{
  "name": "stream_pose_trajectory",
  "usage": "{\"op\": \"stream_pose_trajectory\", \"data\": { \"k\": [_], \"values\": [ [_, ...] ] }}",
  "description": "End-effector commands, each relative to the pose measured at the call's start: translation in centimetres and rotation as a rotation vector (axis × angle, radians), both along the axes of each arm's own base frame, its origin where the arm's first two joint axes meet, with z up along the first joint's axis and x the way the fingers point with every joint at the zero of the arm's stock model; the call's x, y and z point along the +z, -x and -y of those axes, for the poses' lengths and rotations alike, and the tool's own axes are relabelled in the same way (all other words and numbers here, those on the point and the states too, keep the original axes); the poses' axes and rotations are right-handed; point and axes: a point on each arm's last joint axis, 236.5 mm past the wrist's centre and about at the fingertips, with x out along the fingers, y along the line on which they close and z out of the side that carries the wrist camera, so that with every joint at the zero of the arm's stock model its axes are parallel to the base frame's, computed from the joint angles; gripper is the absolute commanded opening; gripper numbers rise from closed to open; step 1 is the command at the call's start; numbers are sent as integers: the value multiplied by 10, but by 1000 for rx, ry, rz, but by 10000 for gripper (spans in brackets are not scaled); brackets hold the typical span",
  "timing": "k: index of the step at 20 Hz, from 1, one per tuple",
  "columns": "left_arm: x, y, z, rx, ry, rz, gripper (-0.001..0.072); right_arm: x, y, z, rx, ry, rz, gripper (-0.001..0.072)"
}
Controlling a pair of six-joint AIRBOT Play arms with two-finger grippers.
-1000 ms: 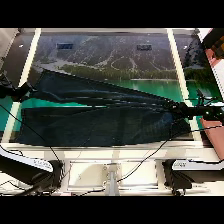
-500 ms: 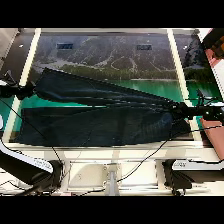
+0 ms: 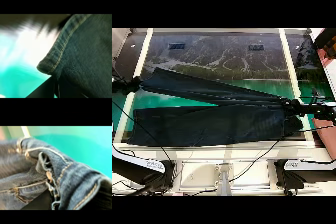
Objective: Fold the clothes and pants, and hang the long-sleeved shirts on hangers.
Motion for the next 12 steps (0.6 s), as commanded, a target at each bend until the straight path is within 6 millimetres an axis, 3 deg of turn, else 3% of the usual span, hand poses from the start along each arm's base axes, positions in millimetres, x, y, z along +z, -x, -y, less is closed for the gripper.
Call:
{"op": "stream_pose_trajectory", "data": {
  "k": [1,5,10,12],
  "values": [
    [17,28,-25,32,-122,-89,24,6,-22,16,-109,19,62,68],
    [23,27,-24,33,-126,-81,25,22,-42,15,-122,11,122,67],
    [27,13,-11,49,-76,-27,25,87,-119,10,-85,160,316,67],
    [29,11,-8,42,-79,-22,25,113,-143,17,-127,216,374,67]
  ]
}}
